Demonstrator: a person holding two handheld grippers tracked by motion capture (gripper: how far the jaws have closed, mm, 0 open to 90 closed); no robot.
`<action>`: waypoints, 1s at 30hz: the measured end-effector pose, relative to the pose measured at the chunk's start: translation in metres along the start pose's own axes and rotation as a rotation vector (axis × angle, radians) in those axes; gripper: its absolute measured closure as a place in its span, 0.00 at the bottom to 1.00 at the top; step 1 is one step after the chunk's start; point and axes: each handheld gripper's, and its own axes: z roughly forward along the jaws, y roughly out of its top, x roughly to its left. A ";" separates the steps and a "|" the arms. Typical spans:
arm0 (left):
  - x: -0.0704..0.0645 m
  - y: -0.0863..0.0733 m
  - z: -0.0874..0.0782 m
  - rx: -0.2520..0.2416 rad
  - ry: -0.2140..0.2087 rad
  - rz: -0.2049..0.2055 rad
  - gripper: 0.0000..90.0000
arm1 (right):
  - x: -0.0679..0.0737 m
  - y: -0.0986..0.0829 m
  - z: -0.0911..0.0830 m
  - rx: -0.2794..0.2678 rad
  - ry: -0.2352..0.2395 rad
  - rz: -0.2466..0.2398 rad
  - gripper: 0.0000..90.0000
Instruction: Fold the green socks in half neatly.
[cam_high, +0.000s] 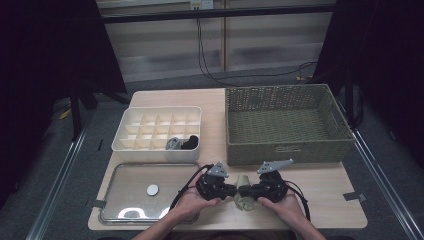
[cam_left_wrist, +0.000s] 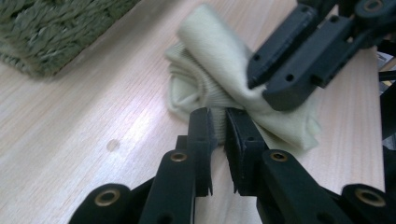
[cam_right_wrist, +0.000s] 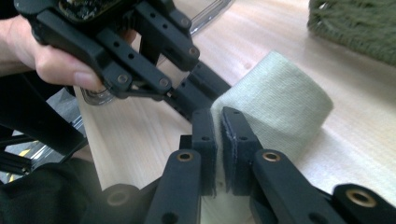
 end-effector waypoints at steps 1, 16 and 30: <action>0.000 0.000 0.000 0.001 0.000 0.000 0.89 | 0.000 -0.001 0.001 0.003 0.001 0.000 0.95; 0.012 0.019 -0.026 -0.143 -0.010 -0.061 0.72 | 0.004 -0.006 0.007 0.033 0.001 -0.027 0.95; 0.016 0.021 0.001 -0.066 -0.020 -0.057 0.64 | 0.003 -0.006 0.002 0.058 -0.008 -0.052 0.94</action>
